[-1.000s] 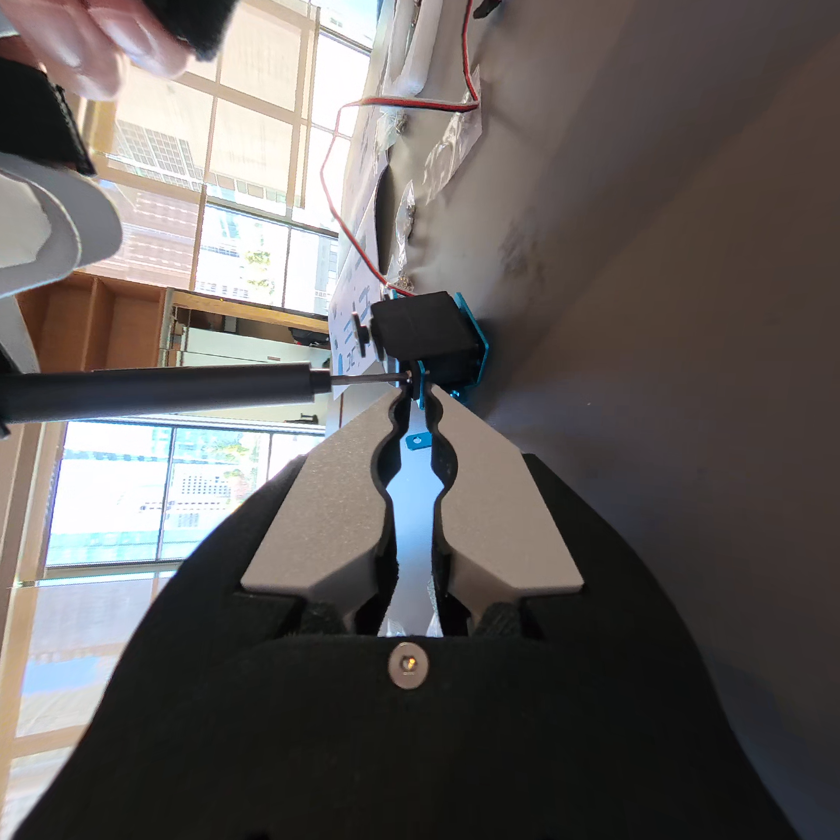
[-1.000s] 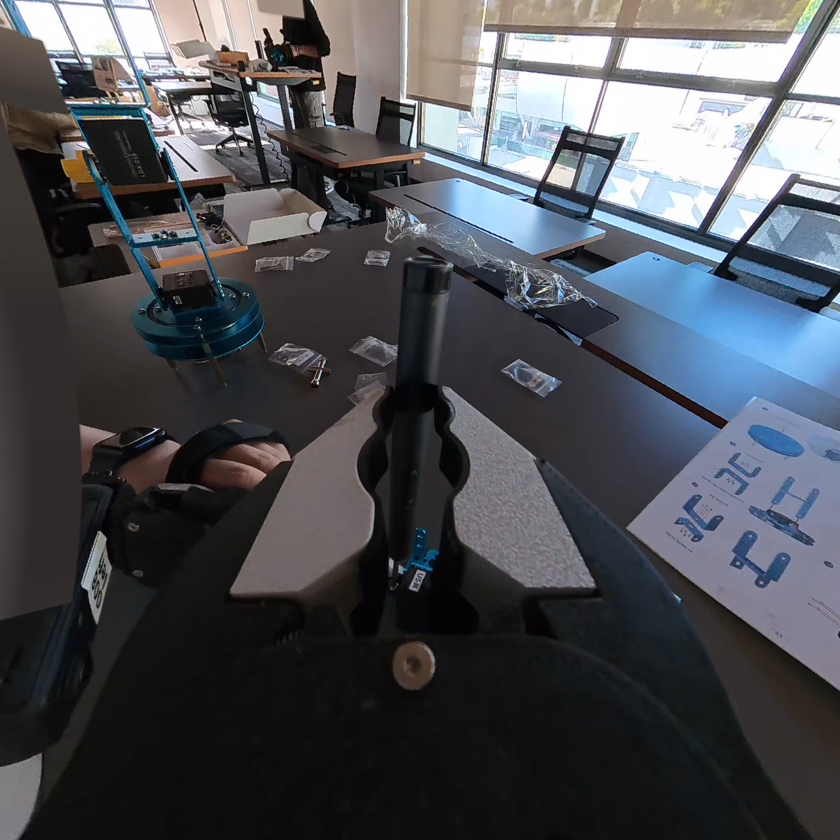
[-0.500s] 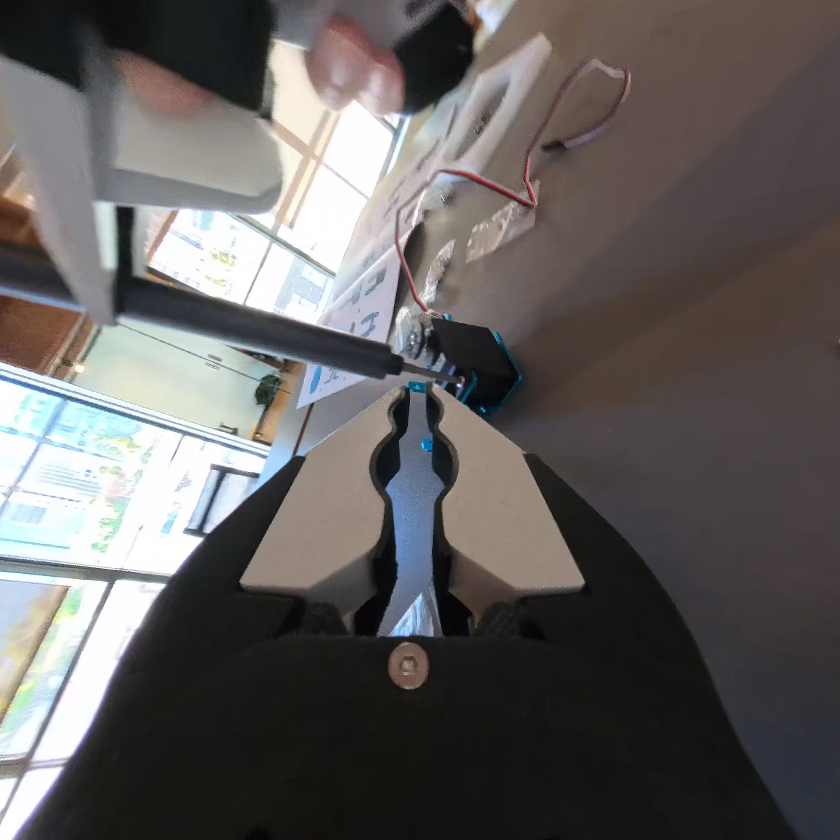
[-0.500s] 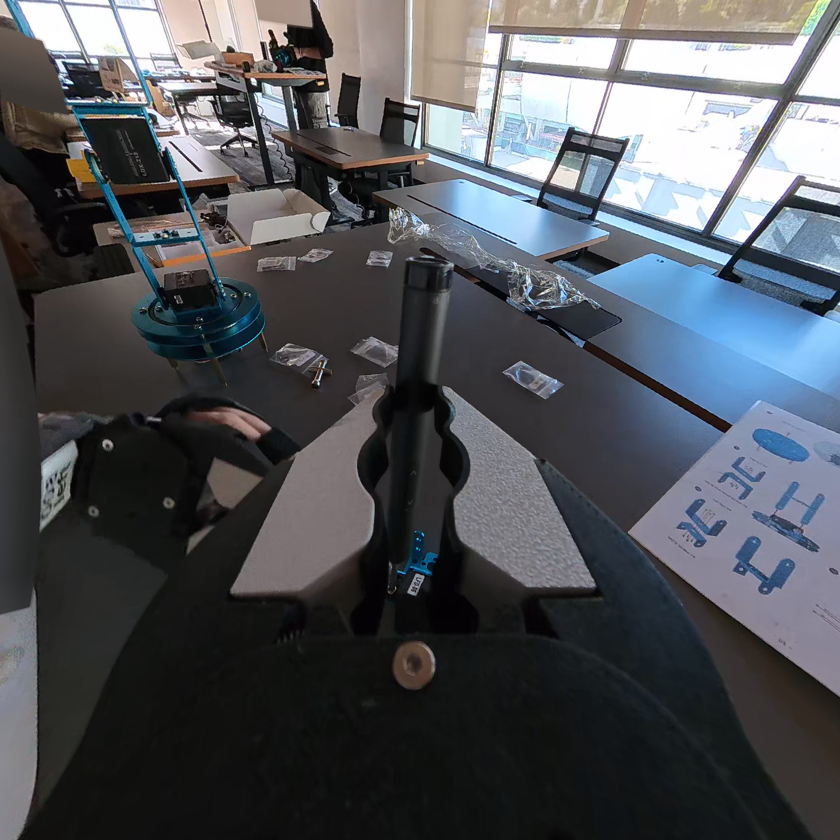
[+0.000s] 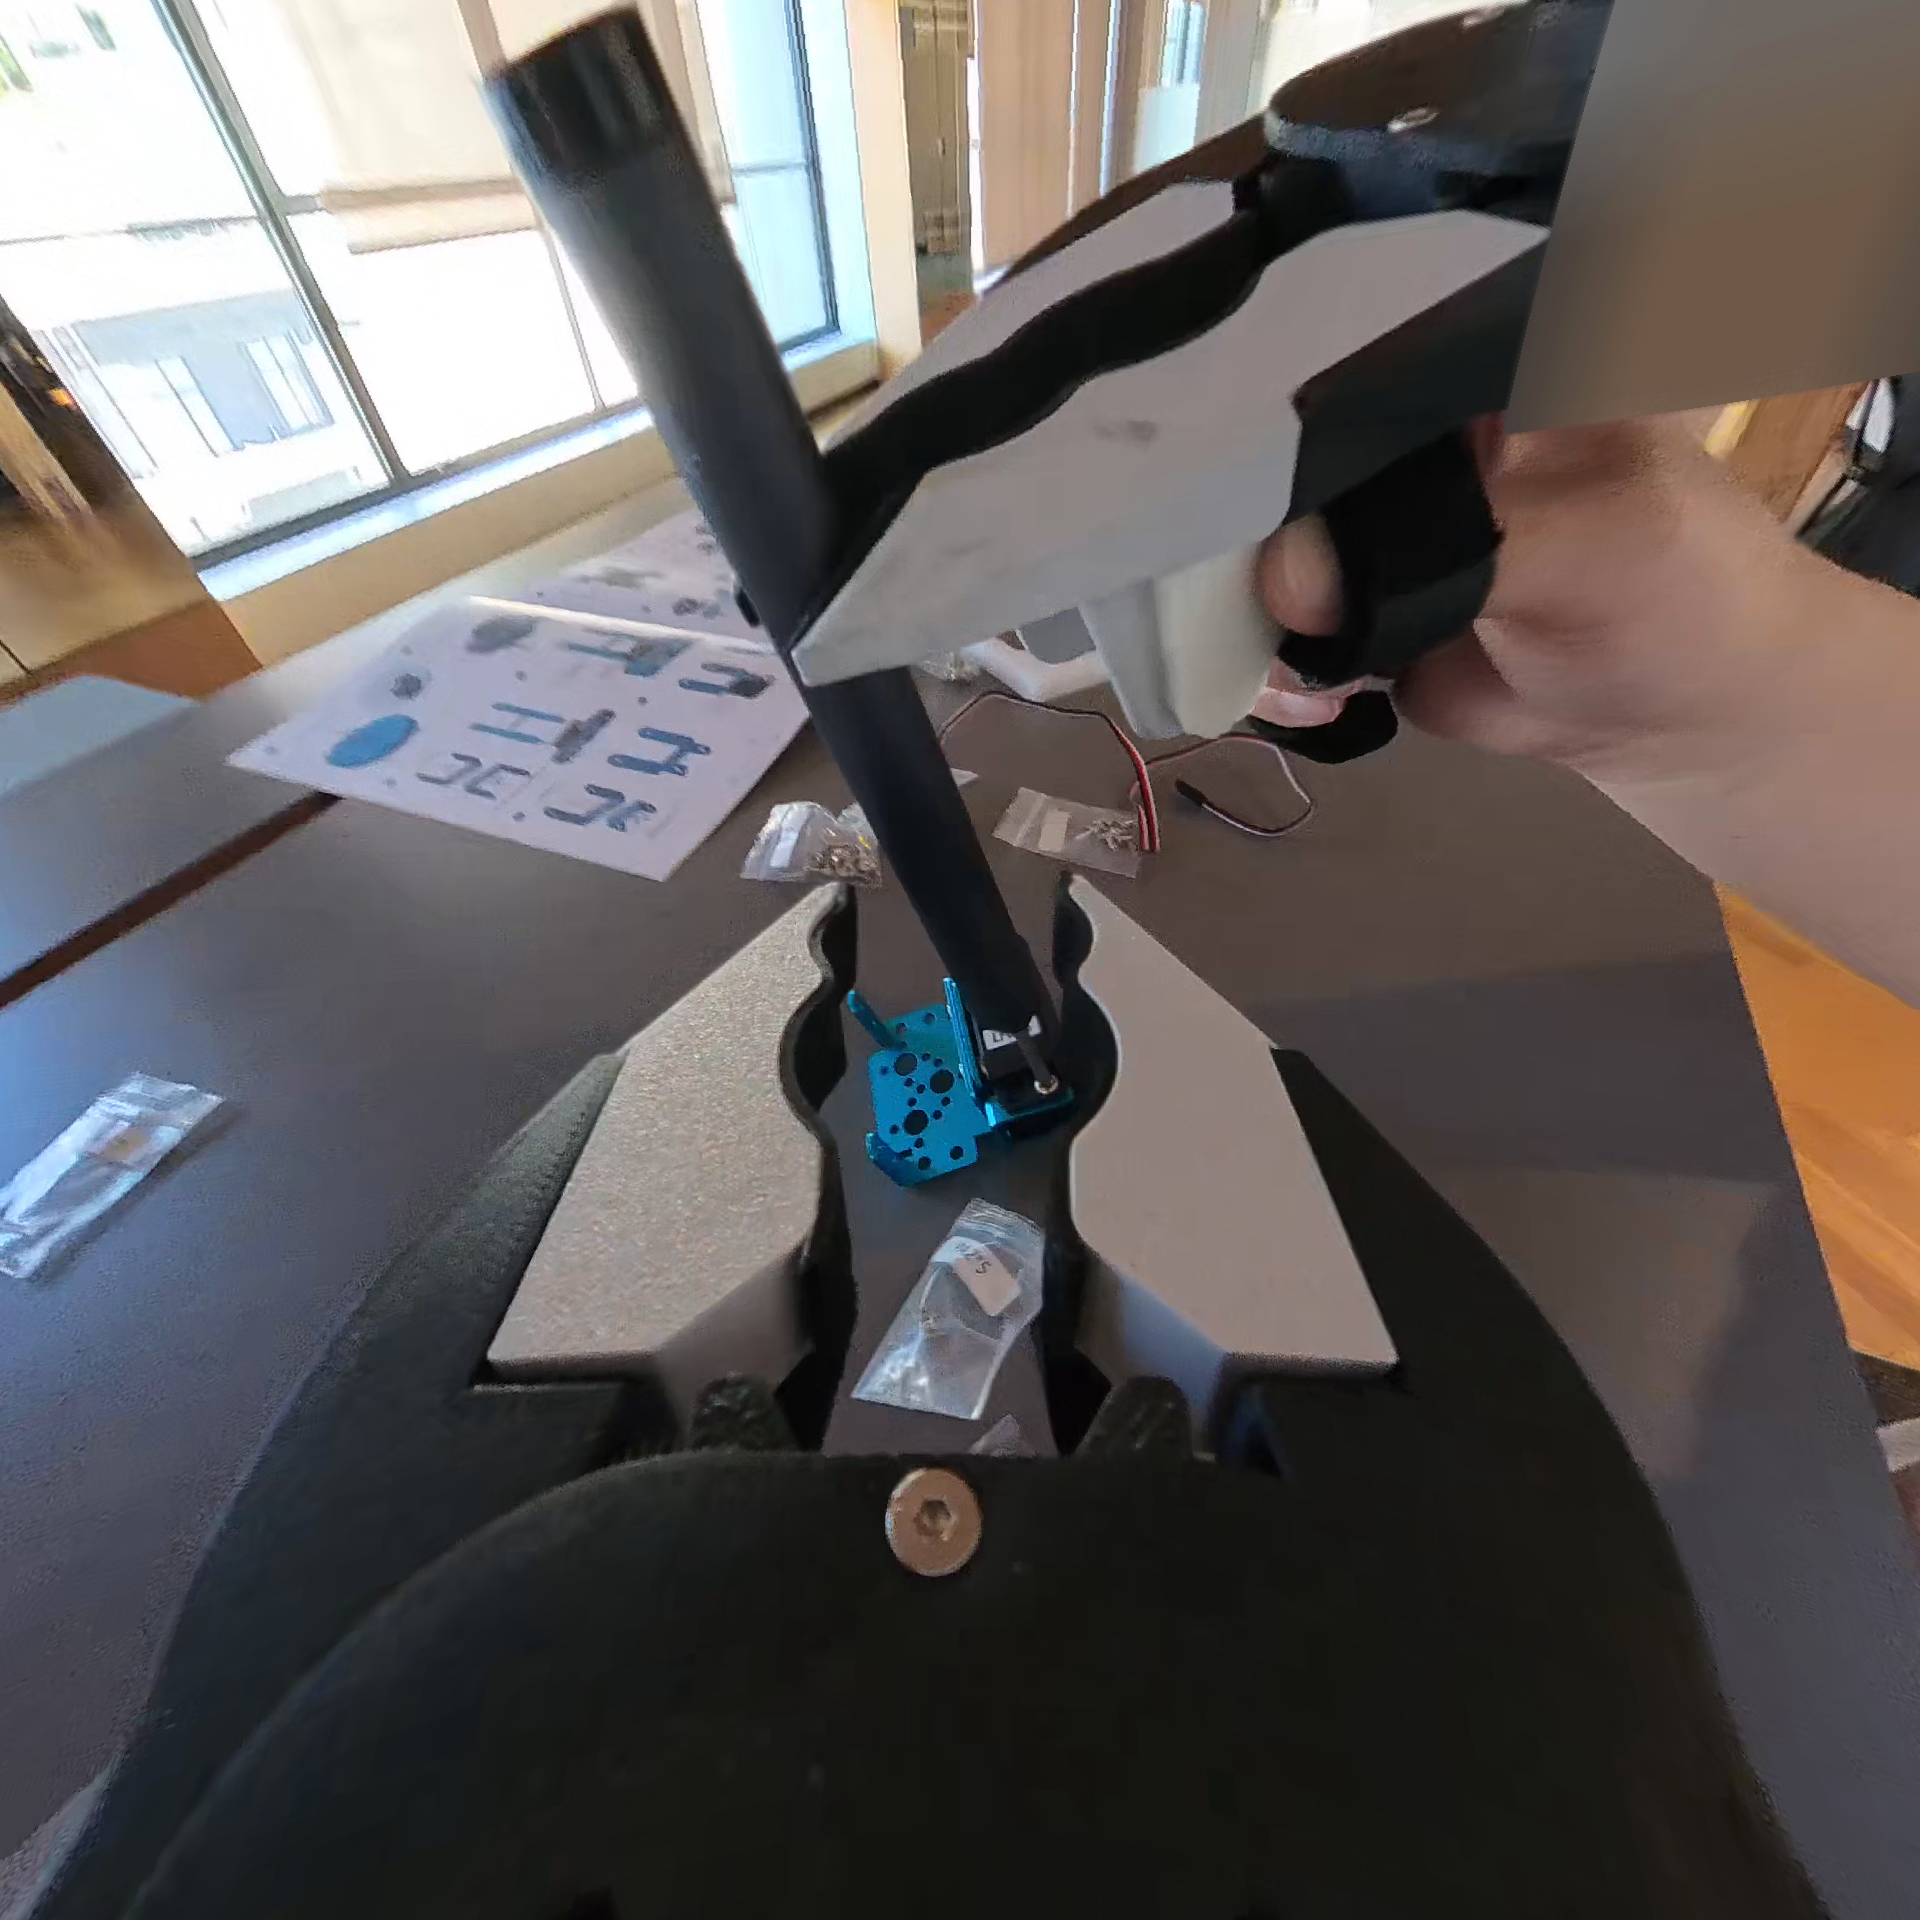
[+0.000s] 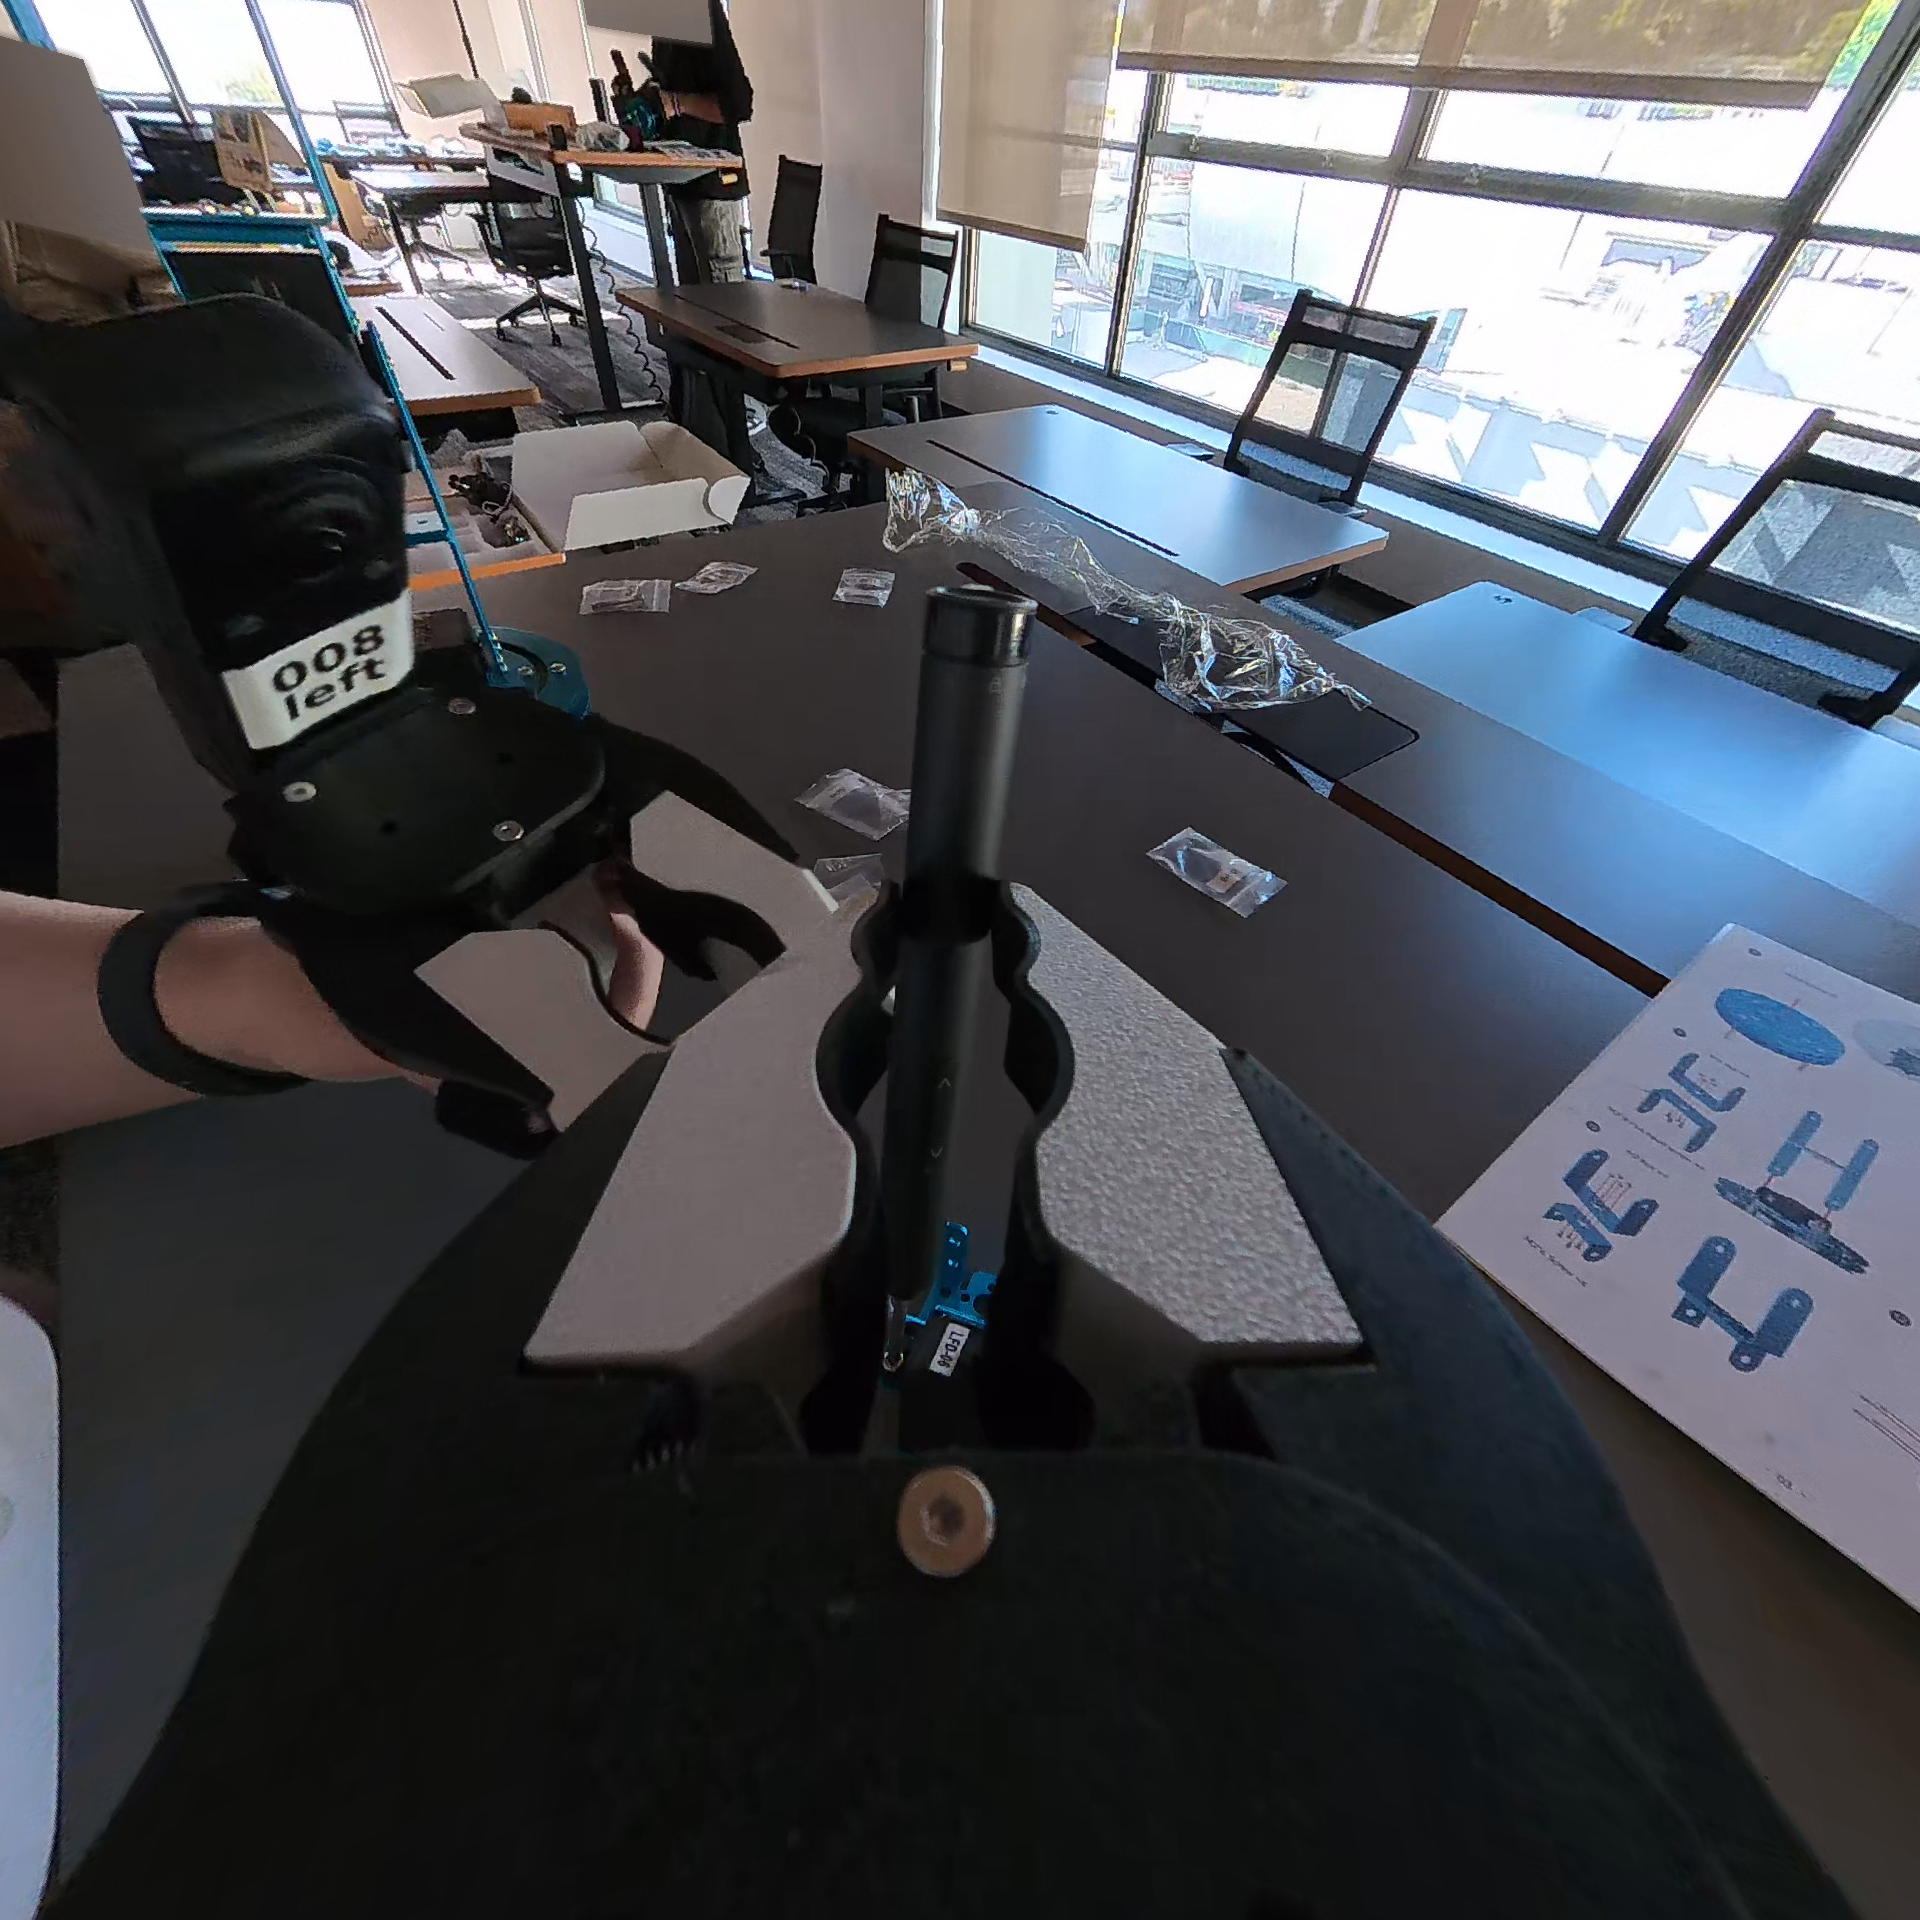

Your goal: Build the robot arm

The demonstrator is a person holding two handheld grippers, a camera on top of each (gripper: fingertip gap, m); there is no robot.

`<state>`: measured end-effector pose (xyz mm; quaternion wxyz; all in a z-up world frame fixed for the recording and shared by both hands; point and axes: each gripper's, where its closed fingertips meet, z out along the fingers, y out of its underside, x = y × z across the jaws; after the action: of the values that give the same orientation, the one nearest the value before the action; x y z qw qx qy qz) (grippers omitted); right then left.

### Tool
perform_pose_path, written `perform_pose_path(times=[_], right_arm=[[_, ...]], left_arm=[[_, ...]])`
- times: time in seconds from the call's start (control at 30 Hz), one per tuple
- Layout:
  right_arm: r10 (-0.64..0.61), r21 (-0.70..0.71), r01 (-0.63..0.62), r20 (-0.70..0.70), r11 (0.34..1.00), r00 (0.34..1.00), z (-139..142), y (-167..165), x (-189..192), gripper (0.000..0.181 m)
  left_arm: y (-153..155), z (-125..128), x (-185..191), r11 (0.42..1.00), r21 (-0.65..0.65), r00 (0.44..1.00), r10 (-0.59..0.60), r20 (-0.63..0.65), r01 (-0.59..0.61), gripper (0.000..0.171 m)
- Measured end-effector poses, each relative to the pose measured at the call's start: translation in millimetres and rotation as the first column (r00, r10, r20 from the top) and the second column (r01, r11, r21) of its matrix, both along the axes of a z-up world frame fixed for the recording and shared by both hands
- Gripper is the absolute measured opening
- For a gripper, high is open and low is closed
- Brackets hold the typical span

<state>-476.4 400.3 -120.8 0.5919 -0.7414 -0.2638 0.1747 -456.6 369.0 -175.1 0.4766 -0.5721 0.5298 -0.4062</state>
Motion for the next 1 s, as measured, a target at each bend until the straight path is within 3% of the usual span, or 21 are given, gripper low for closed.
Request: perform_pose_path(times=[0.17, 0.37, 0.53, 0.77, 0.83, 1.0], right_arm=[[0.0, -0.002, 0.0, -0.007, 1.0, 1.0, 0.1, -0.9, 0.2, 0.017], [-0.003, -0.005, 0.003, -0.011, 1.0, 1.0, 0.0, -0.6, 0.0, 0.017], [0.006, -0.002, -0.006, -0.027, 1.0, 1.0, 0.3, -1.2, -0.4, 0.017], [-0.041, 0.152, 0.038, 0.012, 0.988, 0.999, 13.3, -21.8, 18.6, 0.035], [-0.122, 0.155, 0.115, 0.038, 0.981, 0.992, 0.2, -34.7, 39.2, 0.034], [-0.197, -0.022, 0.199, 0.063, 0.98, 0.978, -80.4, -63.8, 53.6, 0.036]], left_arm=[[0.7, 5.9, 5.8, 0.993, -0.114, 0.999, -0.019, 0.029, 0.022, 0.033], [5.5, 6.5, 11.5, 0.999, -0.026, 1.0, -0.028, -0.015, 0.027, 0.021], [4.8, 6.4, 10.7, 0.997, -0.063, 0.999, -0.045, 0.001, 0.045, 0.019], [4.5, 7.3, 11.4, 0.997, -0.06, 0.999, -0.051, 0.005, 0.051, 0.018], [5.2, 7.1, 11.5, 0.997, -0.061, 0.999, -0.05, 0.006, 0.051, 0.018], [3.5, 7.4, 11.5, 0.997, -0.056, 0.999, -0.053, 0.01, 0.054, 0.018]])
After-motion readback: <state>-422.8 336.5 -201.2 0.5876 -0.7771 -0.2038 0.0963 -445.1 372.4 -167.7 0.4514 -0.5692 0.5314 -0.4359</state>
